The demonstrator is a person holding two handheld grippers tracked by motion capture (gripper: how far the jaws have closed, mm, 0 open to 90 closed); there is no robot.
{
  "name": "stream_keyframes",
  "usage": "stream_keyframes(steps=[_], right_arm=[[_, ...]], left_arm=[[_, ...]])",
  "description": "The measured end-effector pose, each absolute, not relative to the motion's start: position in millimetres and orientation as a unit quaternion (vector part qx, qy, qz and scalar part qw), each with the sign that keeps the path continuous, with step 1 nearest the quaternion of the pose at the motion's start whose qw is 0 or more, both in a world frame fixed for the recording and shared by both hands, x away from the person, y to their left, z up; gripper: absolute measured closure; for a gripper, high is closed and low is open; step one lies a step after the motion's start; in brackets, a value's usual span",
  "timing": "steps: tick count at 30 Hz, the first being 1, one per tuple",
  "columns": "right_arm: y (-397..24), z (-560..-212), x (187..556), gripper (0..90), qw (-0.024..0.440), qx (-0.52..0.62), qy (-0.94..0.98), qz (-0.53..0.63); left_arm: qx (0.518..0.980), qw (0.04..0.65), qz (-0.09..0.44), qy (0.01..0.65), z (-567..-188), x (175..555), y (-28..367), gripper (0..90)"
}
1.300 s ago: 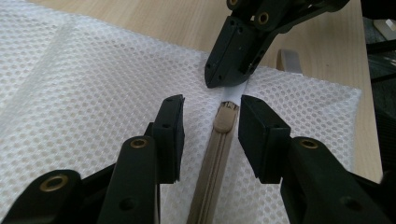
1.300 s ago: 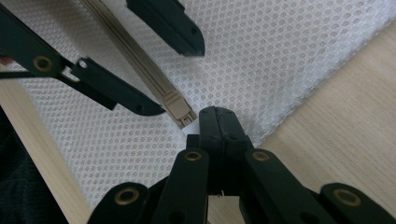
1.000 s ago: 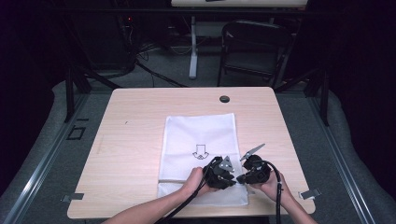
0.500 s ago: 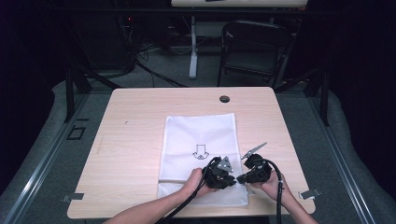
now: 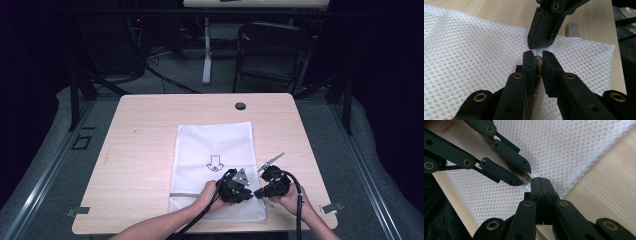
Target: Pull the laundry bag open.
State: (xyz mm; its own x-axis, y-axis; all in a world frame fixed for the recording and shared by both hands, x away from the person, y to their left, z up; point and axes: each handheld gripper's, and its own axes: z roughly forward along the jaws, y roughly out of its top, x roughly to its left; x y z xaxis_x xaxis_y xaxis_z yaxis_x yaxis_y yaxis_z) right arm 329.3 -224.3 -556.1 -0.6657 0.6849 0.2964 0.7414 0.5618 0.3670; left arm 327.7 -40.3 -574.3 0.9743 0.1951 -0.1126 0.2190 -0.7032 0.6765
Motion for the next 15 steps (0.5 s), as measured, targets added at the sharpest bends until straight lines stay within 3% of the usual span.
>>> stream_keyframes(steps=[15], right_arm=[[-227.7, -556.5, 331.2, 90.0, 0.065, -0.412, -0.88, -0.229]], left_arm=[[0.928, 0.36, -0.019, 0.097, -572.1, 328.7, -39.8, 82.4]])
